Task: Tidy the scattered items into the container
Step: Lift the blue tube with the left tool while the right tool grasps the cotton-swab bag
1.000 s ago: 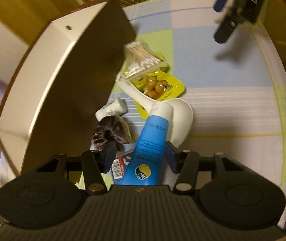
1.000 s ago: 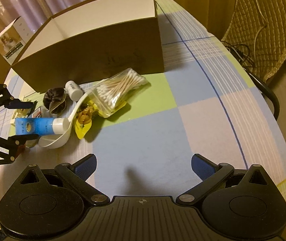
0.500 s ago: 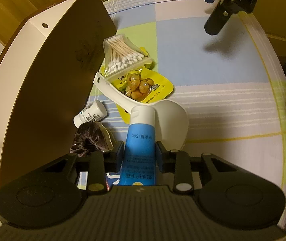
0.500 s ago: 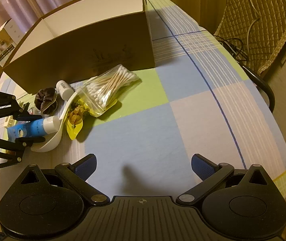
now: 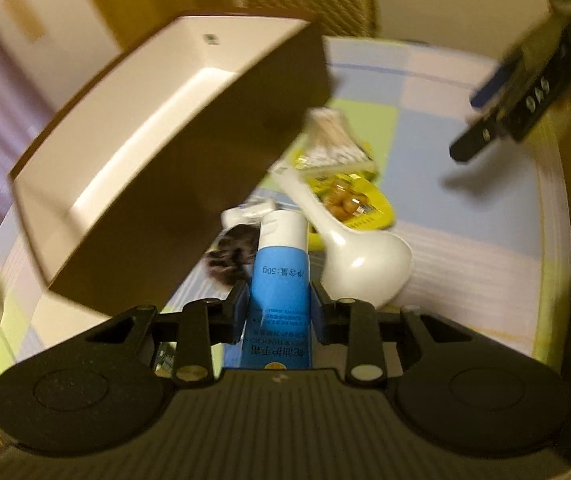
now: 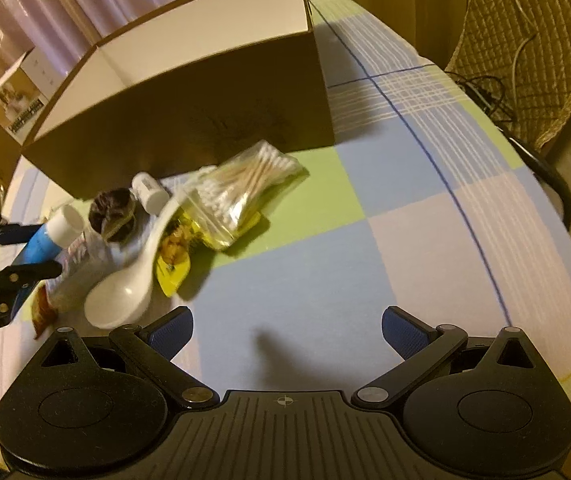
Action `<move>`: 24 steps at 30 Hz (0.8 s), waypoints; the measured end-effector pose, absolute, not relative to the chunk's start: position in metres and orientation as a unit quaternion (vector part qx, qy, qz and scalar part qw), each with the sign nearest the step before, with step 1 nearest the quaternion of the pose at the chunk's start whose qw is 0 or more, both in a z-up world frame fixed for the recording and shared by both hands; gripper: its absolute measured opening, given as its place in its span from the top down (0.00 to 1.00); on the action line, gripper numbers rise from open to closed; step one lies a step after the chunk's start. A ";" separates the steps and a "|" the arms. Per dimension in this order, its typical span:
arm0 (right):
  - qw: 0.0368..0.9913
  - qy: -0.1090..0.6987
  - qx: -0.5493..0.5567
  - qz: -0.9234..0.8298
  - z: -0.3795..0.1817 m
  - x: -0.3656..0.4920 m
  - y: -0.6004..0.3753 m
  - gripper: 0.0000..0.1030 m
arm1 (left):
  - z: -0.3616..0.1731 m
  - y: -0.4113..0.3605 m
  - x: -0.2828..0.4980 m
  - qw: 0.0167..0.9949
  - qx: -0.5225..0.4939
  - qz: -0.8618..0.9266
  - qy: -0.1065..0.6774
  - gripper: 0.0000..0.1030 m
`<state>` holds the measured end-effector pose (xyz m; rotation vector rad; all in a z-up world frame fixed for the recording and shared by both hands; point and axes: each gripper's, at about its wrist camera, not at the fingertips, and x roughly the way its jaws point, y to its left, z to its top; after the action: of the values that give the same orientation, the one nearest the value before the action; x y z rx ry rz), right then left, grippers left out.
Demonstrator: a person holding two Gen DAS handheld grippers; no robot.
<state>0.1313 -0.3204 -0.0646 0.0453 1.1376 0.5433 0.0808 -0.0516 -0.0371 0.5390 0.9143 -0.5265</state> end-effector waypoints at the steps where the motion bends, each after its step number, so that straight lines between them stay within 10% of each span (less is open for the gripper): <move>1: 0.807 0.531 0.029 0.257 -0.065 0.135 -0.319 0.00 | -0.034 -0.047 0.082 0.835 0.242 -0.239 0.433 0.73; 10: 0.800 0.540 0.121 0.231 -0.072 0.179 -0.299 0.00 | -0.023 -0.025 0.081 0.855 0.193 -0.197 0.440 0.73; 13: 0.793 0.543 0.169 0.217 -0.077 0.195 -0.294 0.25 | -0.024 -0.024 0.082 0.856 0.187 -0.189 0.443 0.73; 24: 0.786 0.555 0.228 0.149 -0.093 0.225 -0.276 0.25 | -0.022 -0.008 0.095 0.861 0.161 -0.169 0.451 0.73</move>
<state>0.2251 -0.2764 -0.0931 0.4925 1.1959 0.3206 0.0952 -0.0084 -0.0221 0.3372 0.9466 -0.3540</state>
